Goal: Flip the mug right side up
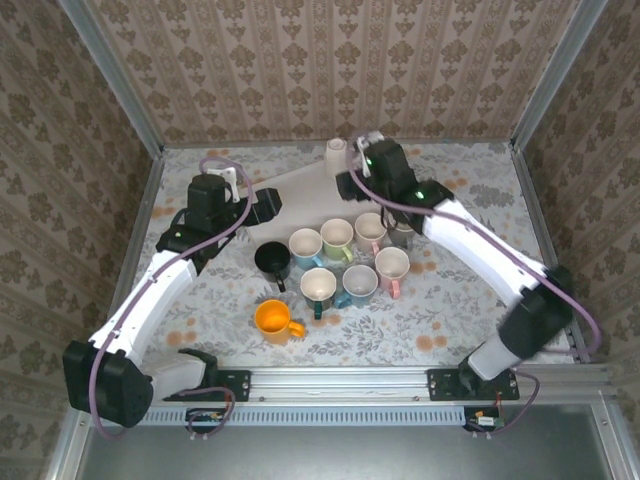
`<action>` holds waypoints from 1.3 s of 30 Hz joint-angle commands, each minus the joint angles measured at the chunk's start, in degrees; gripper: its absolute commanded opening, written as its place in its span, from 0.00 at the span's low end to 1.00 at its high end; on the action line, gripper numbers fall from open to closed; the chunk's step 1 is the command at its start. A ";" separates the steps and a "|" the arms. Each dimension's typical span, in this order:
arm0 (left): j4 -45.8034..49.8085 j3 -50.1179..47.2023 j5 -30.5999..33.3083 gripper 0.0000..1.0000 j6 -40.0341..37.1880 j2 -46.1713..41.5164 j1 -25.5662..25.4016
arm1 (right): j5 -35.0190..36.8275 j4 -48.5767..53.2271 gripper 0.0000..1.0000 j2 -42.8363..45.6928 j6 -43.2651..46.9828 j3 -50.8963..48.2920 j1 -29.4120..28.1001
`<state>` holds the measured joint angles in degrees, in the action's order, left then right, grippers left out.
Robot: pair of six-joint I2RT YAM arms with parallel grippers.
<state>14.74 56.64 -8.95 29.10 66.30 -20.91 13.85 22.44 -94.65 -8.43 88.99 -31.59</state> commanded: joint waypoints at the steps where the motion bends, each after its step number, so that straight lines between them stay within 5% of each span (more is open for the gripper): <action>1: 0.20 0.78 0.50 0.95 0.21 -0.90 0.44 | -5.97 -0.50 0.83 -12.07 7.13 10.25 4.42; 6: -0.68 0.58 -0.30 0.95 0.16 -0.39 0.68 | -14.79 -0.12 0.85 -27.87 8.42 26.08 8.93; 13: -1.70 -0.08 -1.19 0.95 0.69 1.01 1.06 | -16.82 4.76 0.94 -47.75 9.49 51.53 10.39; 24: -2.40 -0.39 -2.17 0.95 1.21 3.91 1.88 | -15.69 1.43 0.99 -61.68 7.76 64.06 9.81; 39: -4.14 -1.11 -4.58 0.95 3.99 5.50 4.53 | -6.80 4.23 0.76 -65.40 6.14 65.91 9.62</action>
<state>11.94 56.10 -12.38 32.14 71.59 -16.78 4.10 23.42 -158.28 -1.26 153.80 -21.67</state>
